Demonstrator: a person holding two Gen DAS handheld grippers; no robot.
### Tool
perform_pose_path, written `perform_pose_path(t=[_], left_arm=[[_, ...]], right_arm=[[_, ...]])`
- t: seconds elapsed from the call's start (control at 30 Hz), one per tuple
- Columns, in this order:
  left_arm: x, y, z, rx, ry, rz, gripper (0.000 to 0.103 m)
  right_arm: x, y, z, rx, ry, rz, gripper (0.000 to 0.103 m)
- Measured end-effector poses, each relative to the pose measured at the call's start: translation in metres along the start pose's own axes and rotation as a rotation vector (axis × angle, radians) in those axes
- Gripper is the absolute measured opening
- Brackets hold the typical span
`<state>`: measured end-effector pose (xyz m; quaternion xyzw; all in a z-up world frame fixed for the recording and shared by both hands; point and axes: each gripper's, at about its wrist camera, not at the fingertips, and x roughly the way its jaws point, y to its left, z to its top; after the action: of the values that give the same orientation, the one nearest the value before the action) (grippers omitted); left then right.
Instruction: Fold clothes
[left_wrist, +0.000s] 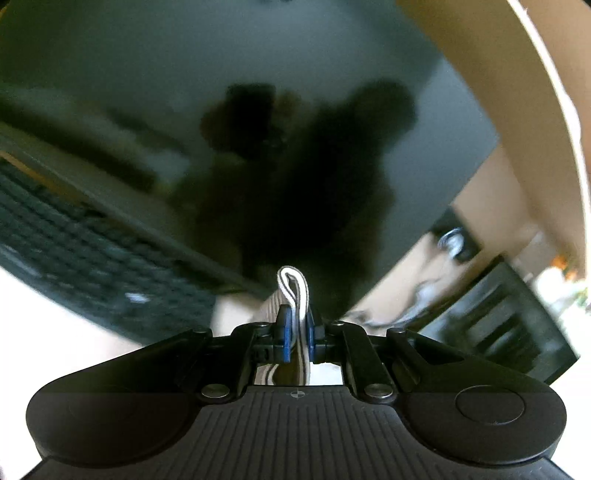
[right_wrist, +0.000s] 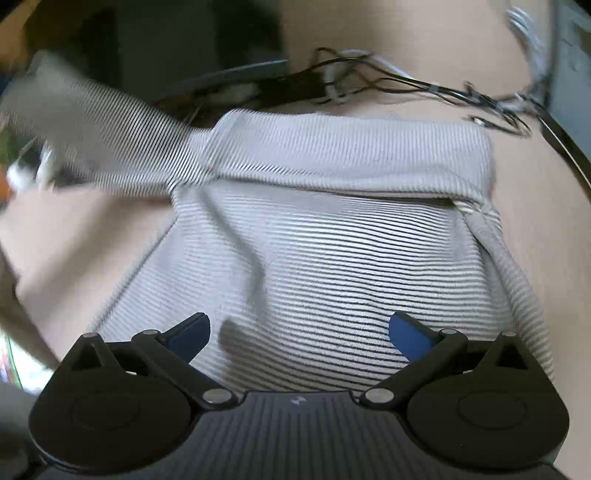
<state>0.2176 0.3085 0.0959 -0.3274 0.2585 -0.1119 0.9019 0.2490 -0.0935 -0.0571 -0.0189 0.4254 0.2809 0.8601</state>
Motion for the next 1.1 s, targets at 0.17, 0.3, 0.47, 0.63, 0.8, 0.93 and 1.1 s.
perform_pose_path(t=[0.17,0.3,0.47,0.63,0.8,0.93,1.1], left_arm=[[0.042,-0.06,0.0,-0.001,0.025,-0.048,0.01],[0.09,-0.115,-0.014,0.073,0.095,-0.058,0.01],[0.155,-0.178,-0.05,0.137,0.198,-0.101,0.01],[0.212,-0.218,-0.082,0.2,0.272,-0.116,0.014],[0.24,-0.233,-0.099,0.188,0.308,-0.159,0.037],[0.237,-0.224,-0.101,0.205,0.289,-0.125,0.054],[0.223,-0.188,-0.108,0.242,0.256,0.032,0.083]], right_arm=[[-0.032,-0.027,-0.005,0.062,-0.131,0.034,0.103],[-0.061,-0.052,-0.016,0.056,-0.241,-0.008,0.103],[-0.083,-0.082,-0.034,0.078,-0.301,-0.03,0.103],[-0.099,-0.107,-0.048,0.078,-0.337,-0.073,0.103],[-0.107,-0.128,-0.055,0.112,-0.347,-0.118,0.103],[-0.102,-0.131,-0.051,0.115,-0.359,-0.126,0.103],[-0.087,-0.126,-0.028,0.093,-0.375,-0.114,0.1]])
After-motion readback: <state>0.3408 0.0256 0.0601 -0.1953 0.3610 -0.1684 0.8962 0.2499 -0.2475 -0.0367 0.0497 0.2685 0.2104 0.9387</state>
